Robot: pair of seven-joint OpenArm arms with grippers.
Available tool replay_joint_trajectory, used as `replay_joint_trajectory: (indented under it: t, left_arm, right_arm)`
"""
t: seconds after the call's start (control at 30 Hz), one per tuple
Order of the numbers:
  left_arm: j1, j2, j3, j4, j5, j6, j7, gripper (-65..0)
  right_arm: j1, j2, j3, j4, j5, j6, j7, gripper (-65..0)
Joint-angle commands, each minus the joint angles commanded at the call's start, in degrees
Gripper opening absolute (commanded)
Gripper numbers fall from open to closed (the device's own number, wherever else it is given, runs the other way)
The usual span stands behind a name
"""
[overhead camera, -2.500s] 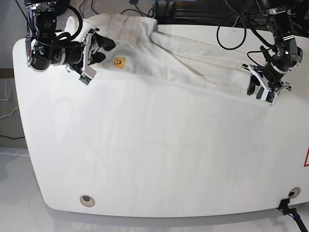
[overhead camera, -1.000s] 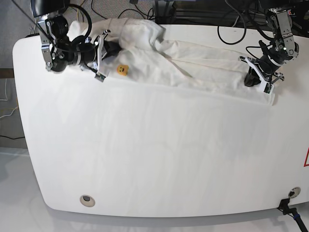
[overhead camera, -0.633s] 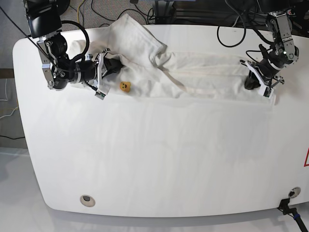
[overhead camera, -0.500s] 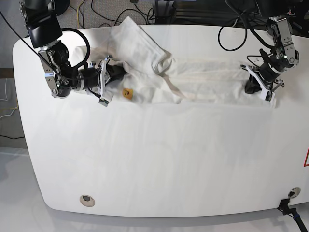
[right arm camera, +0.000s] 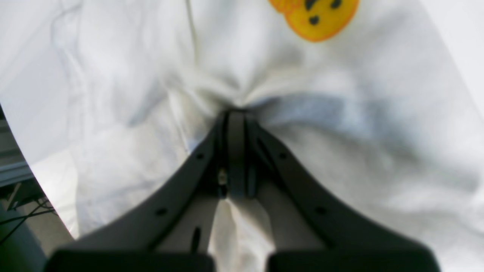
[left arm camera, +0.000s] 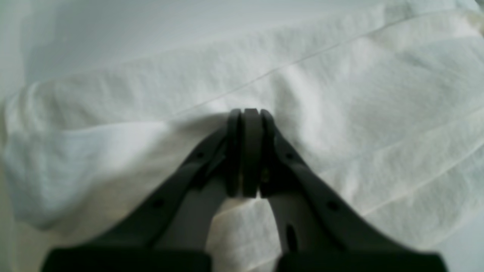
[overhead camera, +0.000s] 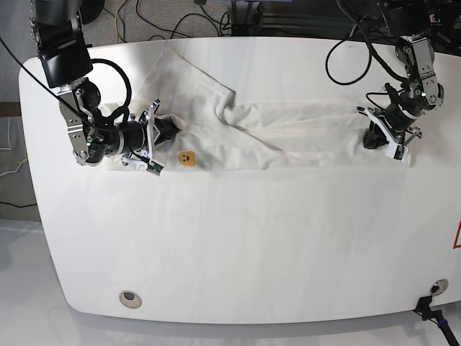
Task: Fold the T-shirt properly
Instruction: 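Grasp the shirt with both grippers and stretch it flat, then pull the strip end with the right gripper and spread the strip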
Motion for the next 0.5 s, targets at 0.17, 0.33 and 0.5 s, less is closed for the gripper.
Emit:
replay_joint_trajectory:
  t: [0.17, 0.33, 0.5]
  left_arm:
    - [-0.09, 0.0, -0.09, 1.32, -0.09, 0.0, 0.0, -65.0]
    - [-0.09, 0.09, 0.0, 4.13, -0.09, 0.0, 0.18, -65.0]
    - [-0.09, 0.09, -0.09, 5.98, -0.09, 0.0, 0.09, -65.0]
  right_arm:
    - [0.0, 0.0, 0.26, 3.34, 0.09, 0.0, 0.0, -65.0]
    - [-0.26, -2.55, 7.38, 7.38, -0.26, 0.0, -0.09, -65.0]
    - [-0.18, -2.81, 8.18, 12.84, -0.35, 0.0, -0.09, -65.0]
